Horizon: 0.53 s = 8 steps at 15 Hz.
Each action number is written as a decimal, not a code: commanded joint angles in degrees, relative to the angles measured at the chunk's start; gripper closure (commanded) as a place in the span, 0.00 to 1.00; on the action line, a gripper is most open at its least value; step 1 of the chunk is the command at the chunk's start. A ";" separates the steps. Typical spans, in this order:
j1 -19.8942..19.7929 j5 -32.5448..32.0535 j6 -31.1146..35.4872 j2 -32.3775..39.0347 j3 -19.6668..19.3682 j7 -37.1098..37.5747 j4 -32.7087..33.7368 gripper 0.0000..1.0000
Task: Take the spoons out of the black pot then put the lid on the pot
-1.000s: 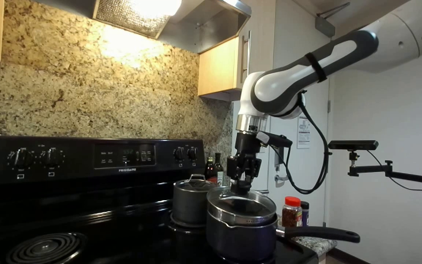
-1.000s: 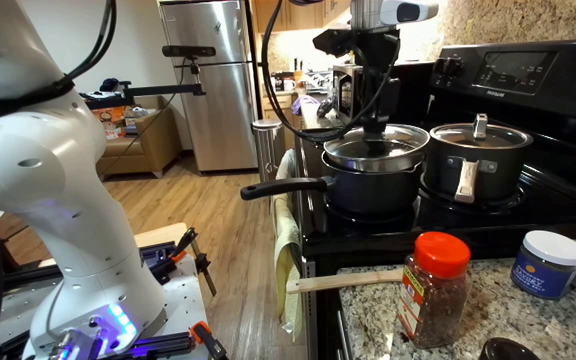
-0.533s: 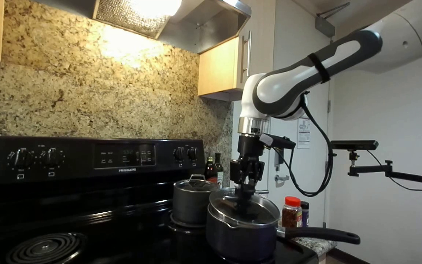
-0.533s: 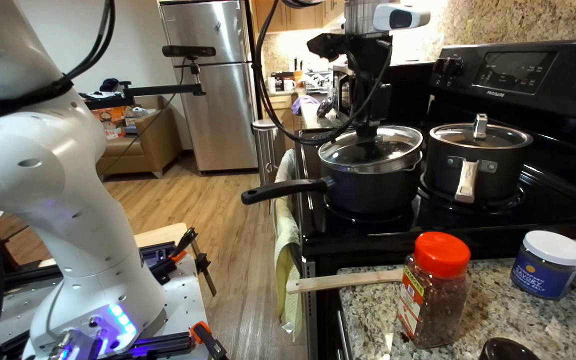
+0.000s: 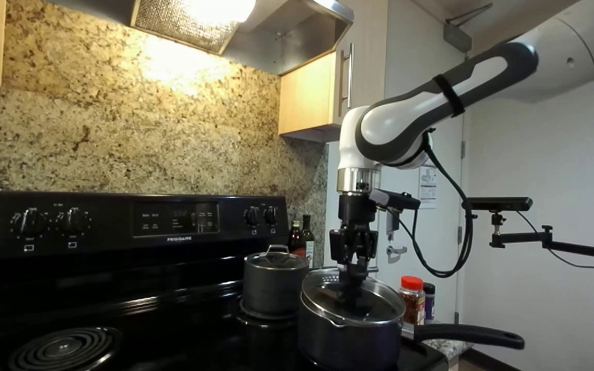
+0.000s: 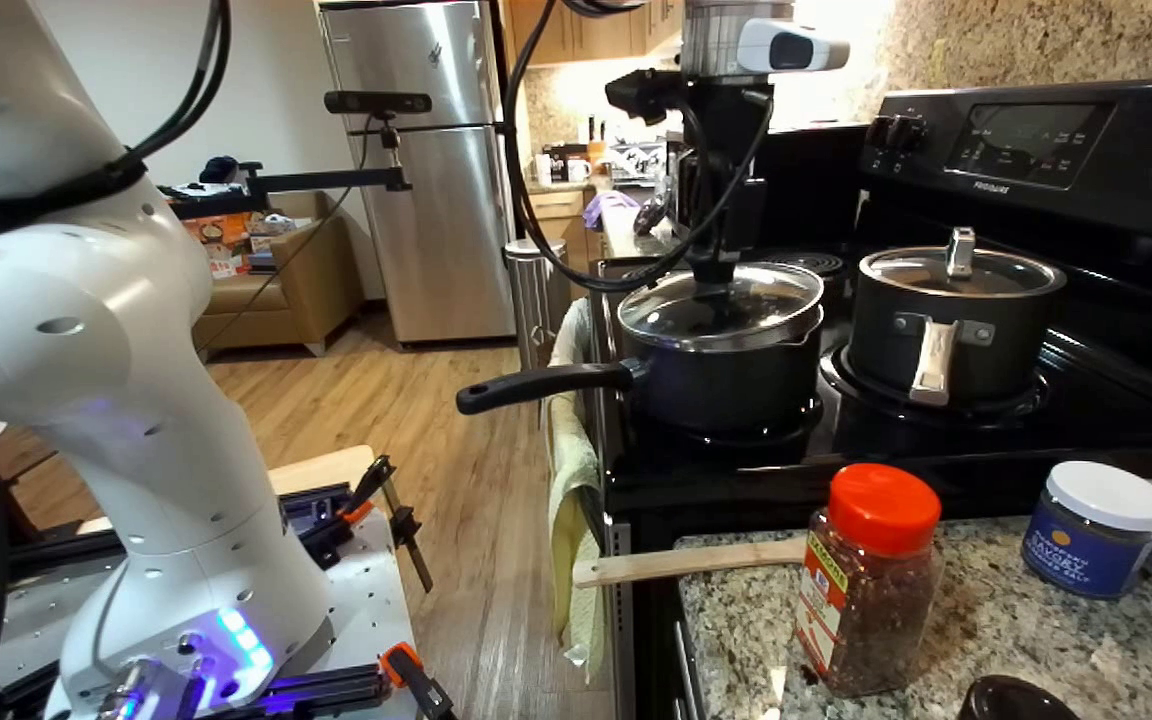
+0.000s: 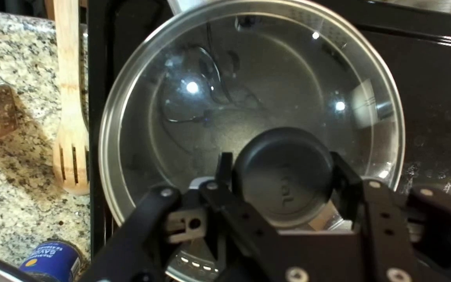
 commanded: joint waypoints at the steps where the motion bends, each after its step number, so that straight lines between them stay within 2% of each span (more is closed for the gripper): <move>1: -0.16 -0.32 -1.80 -0.21 0.39 -1.18 1.30 0.66; 8: -0.16 -2.26 2.07 0.77 0.36 -2.38 1.42 0.66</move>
